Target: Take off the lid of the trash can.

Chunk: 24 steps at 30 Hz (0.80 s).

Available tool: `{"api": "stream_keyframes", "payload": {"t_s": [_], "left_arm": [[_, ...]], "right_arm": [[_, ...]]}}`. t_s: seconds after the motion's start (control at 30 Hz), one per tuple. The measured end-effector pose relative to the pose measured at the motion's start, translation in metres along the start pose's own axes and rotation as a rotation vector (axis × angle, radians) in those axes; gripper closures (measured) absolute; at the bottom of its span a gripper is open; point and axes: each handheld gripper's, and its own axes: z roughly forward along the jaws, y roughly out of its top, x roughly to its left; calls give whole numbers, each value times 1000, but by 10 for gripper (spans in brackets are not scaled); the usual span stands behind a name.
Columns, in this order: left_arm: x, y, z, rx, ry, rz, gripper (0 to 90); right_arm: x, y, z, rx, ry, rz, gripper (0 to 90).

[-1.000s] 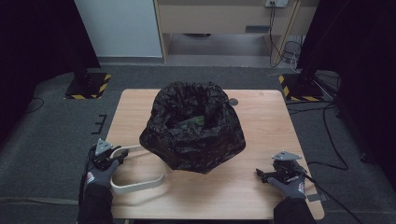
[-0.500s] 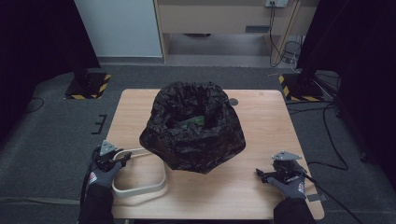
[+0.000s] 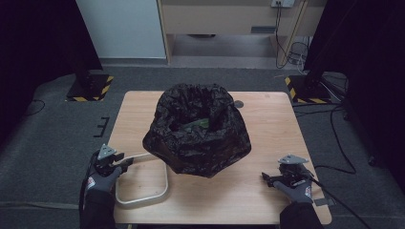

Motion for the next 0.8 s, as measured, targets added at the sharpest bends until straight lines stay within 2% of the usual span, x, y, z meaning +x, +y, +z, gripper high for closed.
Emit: {"api": "stream_keyframes", "payload": {"t_s": [0.1, 0.27, 0.43, 0.63, 0.67, 0.7, 0.8], "left_arm": [[1, 2, -5, -25, 2, -11, 481], [2, 10, -17, -127, -2, -51, 465], [-2, 17, -26, -198, 3, -76, 445], [-8, 30, -40, -296, -11, -97, 431], [-8, 30, -40, -296, -11, -97, 429], [-11, 36, -45, -325, -20, -95, 429], [-18, 44, -52, -356, -27, -89, 428]], "right_arm": [[0, 0, 0, -1, 0, -1, 9], [0, 0, 0, 0, -1, 1, 9], [1, 0, 0, 0, -5, 0, 10], [1, 0, 1, 0, -10, 6, 16], [1, 0, 1, -1, -10, 5, 17], [1, 0, 1, -1, -9, 6, 18], [1, 1, 0, -11, -8, -3, 56]]}}
